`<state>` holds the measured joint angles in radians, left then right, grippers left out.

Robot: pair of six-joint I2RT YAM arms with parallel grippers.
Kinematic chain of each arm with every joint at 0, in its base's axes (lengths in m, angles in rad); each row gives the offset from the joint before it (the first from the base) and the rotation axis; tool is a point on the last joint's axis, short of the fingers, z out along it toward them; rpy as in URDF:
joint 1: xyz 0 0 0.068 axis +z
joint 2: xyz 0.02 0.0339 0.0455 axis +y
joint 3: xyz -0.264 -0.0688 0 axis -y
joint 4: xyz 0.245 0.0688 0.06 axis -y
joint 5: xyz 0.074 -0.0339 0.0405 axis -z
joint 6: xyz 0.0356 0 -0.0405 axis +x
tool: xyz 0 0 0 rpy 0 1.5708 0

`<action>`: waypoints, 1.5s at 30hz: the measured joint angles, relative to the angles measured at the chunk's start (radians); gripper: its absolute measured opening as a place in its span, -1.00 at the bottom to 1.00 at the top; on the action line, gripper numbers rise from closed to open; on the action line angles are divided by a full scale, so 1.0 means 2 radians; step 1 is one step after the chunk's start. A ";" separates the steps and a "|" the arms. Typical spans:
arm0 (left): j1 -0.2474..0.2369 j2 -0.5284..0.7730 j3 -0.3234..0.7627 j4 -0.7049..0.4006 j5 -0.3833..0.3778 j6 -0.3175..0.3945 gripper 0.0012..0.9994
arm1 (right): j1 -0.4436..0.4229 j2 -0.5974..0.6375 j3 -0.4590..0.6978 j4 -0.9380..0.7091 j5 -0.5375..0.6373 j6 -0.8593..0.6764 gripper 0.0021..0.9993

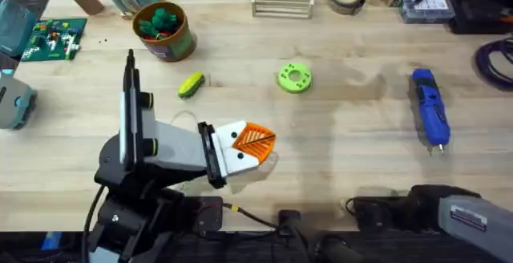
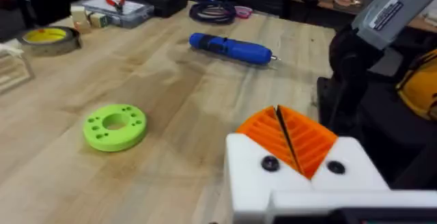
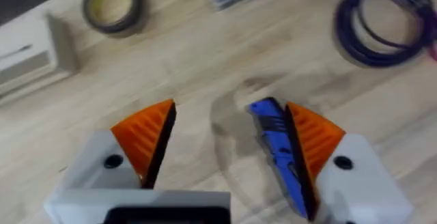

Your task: Pick up the gripper from the table and insert it into the empty holder that is missing its gripper. Then pick up a screw, insert it into the mounting hole, and use the screwdriver to tighten it. Finally, clean up the table by picking up the vegetable and placing it into the bucket.

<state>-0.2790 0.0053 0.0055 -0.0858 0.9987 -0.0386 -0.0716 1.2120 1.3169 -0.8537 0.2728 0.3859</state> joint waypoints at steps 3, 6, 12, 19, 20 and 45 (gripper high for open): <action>0.000 0.000 0.000 0.002 -0.001 0.017 -0.99 | -0.039 0.001 -0.005 0.000 -0.002 -0.009 0.92; 0.000 0.000 0.000 0.004 -0.002 0.031 -0.99 | -0.061 0.006 -0.007 -0.001 -0.027 -0.061 0.92; 0.000 0.000 0.000 0.004 -0.002 0.042 -0.99 | -0.082 0.030 -0.008 0.001 -0.065 -0.154 0.92; 0.000 0.000 0.000 0.004 -0.002 0.045 -0.99 | -0.088 0.039 -0.011 -0.061 -0.025 -0.184 0.92; 0.000 0.000 0.000 0.004 -0.002 0.045 -0.99 | -0.088 0.039 -0.011 -0.064 -0.023 -0.188 0.92; 0.000 0.000 0.000 0.004 -0.002 0.046 -0.99 | -0.191 0.072 -0.185 0.085 -0.158 -0.344 0.92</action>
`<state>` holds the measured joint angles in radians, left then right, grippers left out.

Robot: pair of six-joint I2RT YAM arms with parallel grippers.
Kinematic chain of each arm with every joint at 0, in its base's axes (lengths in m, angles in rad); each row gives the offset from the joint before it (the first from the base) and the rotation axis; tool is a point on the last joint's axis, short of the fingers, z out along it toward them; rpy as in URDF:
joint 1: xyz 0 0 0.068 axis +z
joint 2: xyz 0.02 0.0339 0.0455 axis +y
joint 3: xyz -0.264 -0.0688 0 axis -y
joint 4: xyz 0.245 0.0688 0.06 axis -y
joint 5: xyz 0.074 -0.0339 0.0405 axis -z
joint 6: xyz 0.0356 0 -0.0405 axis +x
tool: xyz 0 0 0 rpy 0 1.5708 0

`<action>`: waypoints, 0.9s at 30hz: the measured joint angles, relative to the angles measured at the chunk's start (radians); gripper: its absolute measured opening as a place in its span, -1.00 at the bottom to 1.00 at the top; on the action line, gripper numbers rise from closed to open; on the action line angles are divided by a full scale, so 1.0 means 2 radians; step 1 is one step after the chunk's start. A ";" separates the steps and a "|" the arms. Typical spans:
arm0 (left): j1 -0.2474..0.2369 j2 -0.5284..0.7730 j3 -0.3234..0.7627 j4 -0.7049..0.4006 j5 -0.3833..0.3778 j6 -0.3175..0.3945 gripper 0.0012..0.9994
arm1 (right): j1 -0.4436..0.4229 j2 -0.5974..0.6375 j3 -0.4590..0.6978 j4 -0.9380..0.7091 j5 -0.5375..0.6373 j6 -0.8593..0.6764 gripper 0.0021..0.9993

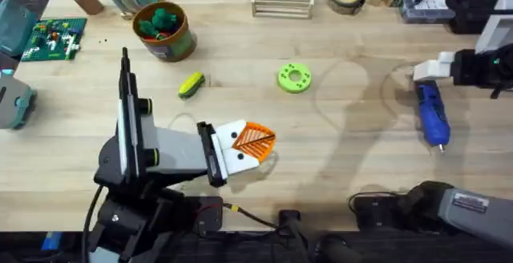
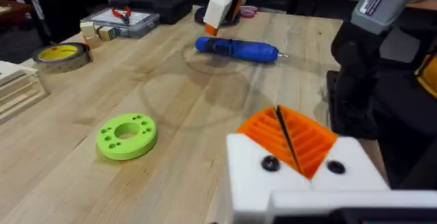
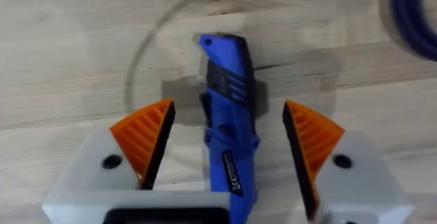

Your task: Pick up the gripper from the table and insert it into the empty holder that is missing its gripper. Then pick up a screw, insert it into the mounting hole, and use the screwdriver to tighten it. Finally, clean up the table by picking up the vegetable and placing it into the bucket.

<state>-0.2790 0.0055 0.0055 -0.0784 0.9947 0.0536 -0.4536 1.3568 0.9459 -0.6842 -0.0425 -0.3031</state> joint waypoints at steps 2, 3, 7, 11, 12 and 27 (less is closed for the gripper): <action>0.000 0.000 0.000 0.000 0.000 0.000 -0.99 | -0.004 0.014 0.000 0.000 -0.016 -0.003 0.92; 0.000 0.000 0.000 0.000 0.000 0.000 -0.99 | -0.006 0.021 0.000 0.000 -0.020 -0.003 0.92; 0.000 0.000 0.000 0.000 0.000 0.000 -0.99 | -0.006 0.051 0.000 0.008 -0.029 -0.006 0.92; 0.000 0.000 0.000 0.000 0.000 0.000 -0.99 | -0.006 0.076 0.000 0.015 -0.032 -0.006 0.92; 0.000 0.000 0.000 0.000 0.000 0.000 -0.99 | -0.006 0.081 0.000 0.015 -0.032 -0.006 0.92; 0.000 0.000 0.000 0.000 0.000 0.000 -0.99 | -0.006 0.121 0.000 0.033 -0.025 -0.002 0.92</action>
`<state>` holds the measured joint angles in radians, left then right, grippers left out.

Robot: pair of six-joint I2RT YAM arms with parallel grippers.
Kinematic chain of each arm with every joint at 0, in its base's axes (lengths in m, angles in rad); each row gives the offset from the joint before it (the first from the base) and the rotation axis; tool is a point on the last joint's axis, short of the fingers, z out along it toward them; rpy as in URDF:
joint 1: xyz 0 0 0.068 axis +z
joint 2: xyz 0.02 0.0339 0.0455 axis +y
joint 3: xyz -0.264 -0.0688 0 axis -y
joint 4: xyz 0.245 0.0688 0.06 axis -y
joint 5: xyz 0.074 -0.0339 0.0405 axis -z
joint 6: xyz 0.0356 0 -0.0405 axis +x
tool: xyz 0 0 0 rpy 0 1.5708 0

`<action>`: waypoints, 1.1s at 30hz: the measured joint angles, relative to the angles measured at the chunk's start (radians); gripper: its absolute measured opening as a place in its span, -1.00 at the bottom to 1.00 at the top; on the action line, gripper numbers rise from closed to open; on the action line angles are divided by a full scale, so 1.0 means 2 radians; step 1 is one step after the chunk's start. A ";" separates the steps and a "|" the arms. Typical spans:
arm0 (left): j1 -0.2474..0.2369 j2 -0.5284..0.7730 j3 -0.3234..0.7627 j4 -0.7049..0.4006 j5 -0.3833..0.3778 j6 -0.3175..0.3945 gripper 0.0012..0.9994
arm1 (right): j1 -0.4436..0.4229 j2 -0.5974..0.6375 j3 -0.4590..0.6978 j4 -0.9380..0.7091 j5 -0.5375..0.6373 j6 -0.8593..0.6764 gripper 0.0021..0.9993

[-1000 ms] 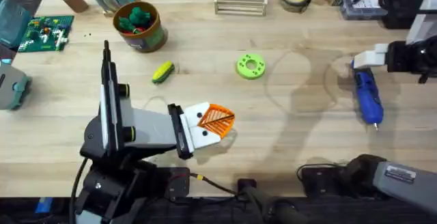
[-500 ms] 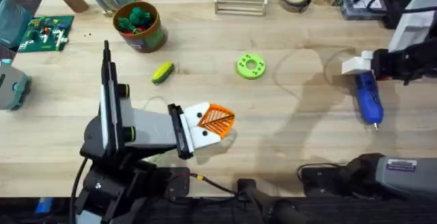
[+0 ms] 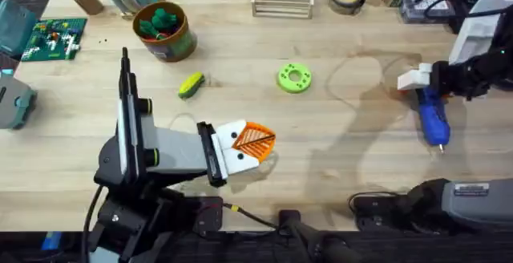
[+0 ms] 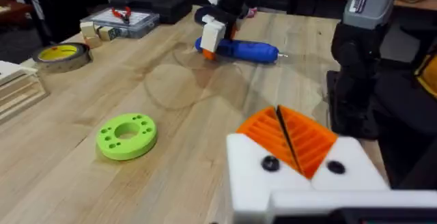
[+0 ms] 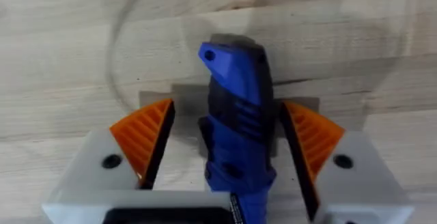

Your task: Pick up the gripper from the table and insert it into the empty holder that is missing its gripper. Then pick up a screw, insert it into the mounting hole, and use the screwdriver to tighten it. Finally, clean up the table by picking up the vegetable and placing it into the bucket.

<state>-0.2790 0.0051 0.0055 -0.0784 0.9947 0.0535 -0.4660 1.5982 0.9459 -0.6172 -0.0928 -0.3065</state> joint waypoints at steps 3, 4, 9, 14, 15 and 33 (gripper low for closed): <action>0.000 0.000 0.000 0.000 0.000 0.000 -0.99 | -0.001 0.003 0.000 0.001 0.003 0.000 0.92; 0.000 0.000 0.000 0.000 0.000 0.000 -0.99 | -0.001 0.003 0.000 0.001 0.003 0.000 0.92; 0.000 0.000 0.000 0.000 0.000 0.000 -0.99 | -0.001 0.003 0.000 0.002 0.006 0.000 0.78; 0.000 0.000 0.000 0.000 0.000 0.000 -0.99 | -0.003 0.004 0.001 0.006 0.015 0.000 0.48; 0.000 0.000 0.000 0.000 0.000 0.000 -0.99 | -0.003 0.004 0.001 0.006 0.017 0.000 0.40; 0.000 0.000 0.000 0.000 0.000 0.000 -0.99 | -0.004 0.007 0.001 0.012 0.021 0.002 -0.82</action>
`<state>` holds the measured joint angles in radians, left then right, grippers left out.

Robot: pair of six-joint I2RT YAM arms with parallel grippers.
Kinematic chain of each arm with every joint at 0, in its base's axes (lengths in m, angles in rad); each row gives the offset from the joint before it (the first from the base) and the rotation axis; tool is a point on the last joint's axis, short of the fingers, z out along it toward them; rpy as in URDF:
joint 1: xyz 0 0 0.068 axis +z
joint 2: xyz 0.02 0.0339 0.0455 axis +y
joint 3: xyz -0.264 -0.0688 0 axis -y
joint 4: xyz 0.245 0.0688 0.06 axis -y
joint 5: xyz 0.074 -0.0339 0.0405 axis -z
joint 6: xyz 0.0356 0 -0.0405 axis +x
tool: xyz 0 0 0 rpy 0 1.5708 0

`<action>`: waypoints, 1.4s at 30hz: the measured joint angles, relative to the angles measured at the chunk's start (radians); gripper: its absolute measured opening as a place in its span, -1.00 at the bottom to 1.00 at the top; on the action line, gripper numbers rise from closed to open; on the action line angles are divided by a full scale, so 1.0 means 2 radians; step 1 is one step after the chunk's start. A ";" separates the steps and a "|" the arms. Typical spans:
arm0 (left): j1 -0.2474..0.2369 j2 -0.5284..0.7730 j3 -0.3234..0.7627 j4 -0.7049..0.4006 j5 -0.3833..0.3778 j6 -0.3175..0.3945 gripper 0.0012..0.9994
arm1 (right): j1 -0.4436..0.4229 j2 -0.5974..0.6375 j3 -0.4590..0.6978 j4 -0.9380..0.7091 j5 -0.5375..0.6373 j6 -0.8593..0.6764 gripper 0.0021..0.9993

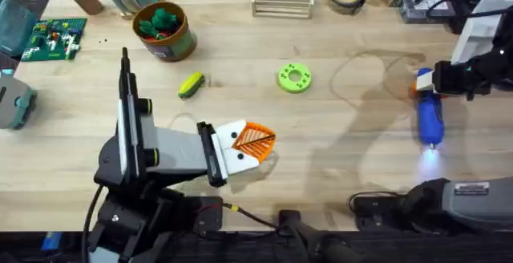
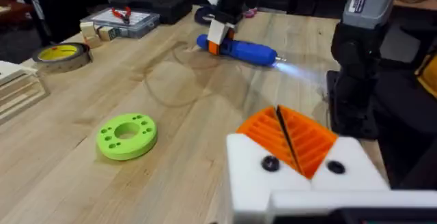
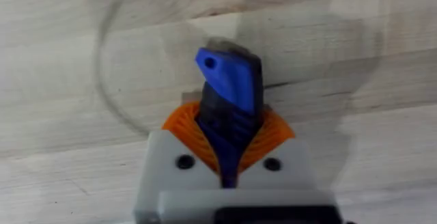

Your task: Pick up the gripper from the table and insert it into the empty holder that is missing its gripper. Then pick up a screw, insert it into the mounting hole, and use the screwdriver to tighten it. Finally, clean up the table by picking up the vegetable and placing it into the bucket.

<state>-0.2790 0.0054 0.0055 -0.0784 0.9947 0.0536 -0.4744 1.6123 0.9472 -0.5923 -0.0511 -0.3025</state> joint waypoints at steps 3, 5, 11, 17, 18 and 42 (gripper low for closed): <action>0.000 0.000 0.000 0.000 0.000 0.000 -0.99 | 0.000 0.000 0.000 0.001 -0.004 0.003 -0.97; 0.000 0.000 0.000 0.000 0.000 0.000 -0.99 | 0.000 0.000 0.001 0.001 -0.005 0.005 -0.97; 0.000 0.000 0.000 0.000 0.000 0.000 -0.99 | 0.000 0.001 0.007 -0.008 -0.010 0.018 -0.97; 0.000 0.000 0.000 0.000 0.000 0.000 -0.99 | 0.001 -0.005 0.007 -0.016 -0.020 0.028 -0.97; 0.000 0.000 0.000 0.000 0.000 0.000 -0.99 | 0.002 -0.010 0.007 -0.018 -0.024 0.030 -0.97; 0.000 0.000 0.000 0.000 0.000 0.000 -0.99 | 0.011 -0.226 0.007 0.011 -0.277 0.056 -0.98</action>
<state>-0.2790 0.0052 0.0055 -0.0785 0.9947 0.0532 -0.4519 1.1610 0.9619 -0.5701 -0.6046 -0.1902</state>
